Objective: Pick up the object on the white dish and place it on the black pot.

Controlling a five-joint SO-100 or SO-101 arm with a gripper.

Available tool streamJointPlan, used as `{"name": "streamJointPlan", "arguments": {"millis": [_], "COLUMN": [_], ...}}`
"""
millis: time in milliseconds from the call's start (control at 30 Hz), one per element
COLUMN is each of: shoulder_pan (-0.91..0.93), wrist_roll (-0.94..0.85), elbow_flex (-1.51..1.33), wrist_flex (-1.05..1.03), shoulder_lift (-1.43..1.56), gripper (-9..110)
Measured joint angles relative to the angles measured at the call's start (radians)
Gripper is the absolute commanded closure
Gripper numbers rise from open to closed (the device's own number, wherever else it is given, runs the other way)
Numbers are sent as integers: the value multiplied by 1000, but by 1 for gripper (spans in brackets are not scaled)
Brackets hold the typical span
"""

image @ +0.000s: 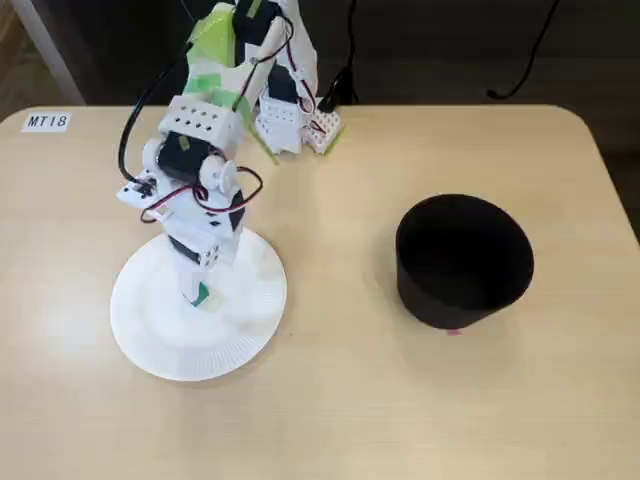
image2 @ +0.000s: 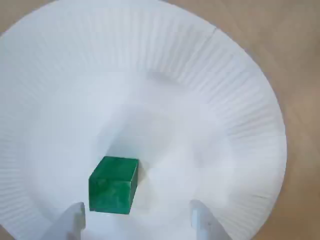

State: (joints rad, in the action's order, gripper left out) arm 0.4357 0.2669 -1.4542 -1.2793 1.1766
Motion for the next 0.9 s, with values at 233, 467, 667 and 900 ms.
{"name": "streamJointPlan", "arguments": {"millis": [233,467,667,900], "shoulder_pan": [18,15,38,58], "wrist_roll": [0,-3,6,43], "elbow_flex": [0,0,3,3], "wrist_flex": [23,49,81,97], "shoulder_lift": [-37,-58,-72,-83], "gripper": [74,76,86,101]}}
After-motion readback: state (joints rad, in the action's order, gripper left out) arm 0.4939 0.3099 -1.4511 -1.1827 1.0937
